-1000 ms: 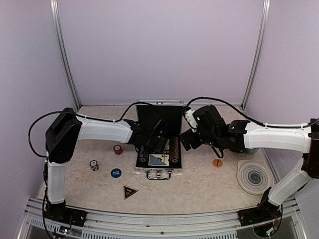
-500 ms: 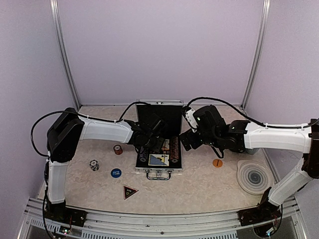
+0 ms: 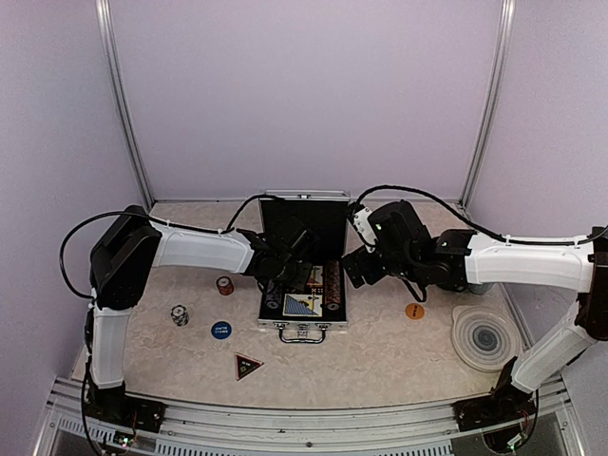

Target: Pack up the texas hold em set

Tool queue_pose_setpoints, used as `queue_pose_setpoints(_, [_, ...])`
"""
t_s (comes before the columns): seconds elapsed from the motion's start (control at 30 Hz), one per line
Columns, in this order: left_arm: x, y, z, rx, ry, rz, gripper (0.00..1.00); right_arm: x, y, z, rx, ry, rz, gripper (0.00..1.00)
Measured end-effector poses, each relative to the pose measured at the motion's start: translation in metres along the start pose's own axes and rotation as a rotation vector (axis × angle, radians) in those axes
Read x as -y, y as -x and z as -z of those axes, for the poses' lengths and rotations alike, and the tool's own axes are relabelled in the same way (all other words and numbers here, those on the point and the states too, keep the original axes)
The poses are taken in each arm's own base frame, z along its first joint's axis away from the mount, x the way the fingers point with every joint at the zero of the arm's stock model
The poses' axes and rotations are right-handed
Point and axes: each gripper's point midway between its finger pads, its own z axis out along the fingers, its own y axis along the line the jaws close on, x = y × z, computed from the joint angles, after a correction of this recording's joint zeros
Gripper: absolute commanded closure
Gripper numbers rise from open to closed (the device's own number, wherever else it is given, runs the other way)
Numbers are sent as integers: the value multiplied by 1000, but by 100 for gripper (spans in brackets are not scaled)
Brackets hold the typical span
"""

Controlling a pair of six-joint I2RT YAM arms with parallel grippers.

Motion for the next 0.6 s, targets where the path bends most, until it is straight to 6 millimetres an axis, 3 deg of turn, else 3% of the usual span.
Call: queue_pose_setpoints(0.6, [-6, -2, 0, -3, 29, 43, 52, -1, 0, 0, 0, 6, -2, 1])
